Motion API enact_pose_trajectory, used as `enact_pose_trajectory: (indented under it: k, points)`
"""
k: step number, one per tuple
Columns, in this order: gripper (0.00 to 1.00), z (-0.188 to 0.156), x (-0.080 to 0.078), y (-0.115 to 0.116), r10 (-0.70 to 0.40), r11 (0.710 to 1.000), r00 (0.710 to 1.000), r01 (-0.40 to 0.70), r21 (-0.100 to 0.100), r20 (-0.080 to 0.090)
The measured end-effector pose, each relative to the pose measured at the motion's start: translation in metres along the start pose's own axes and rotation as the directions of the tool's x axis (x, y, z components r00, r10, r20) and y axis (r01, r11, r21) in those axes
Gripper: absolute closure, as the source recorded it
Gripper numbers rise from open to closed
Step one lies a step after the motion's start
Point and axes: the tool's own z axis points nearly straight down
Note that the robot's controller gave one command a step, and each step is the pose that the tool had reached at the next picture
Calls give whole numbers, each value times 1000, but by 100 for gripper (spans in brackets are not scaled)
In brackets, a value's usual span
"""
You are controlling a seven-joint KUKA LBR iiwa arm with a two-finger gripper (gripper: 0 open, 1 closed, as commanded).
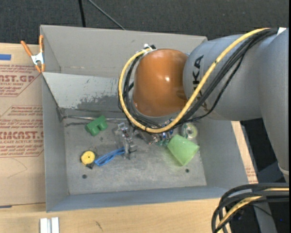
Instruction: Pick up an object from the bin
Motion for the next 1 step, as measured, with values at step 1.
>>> enact_pose_trajectory:
  k: [1]
  points:
    - [100, -82, 9, -35, 26, 1000, 1000, -26, 1, 0]
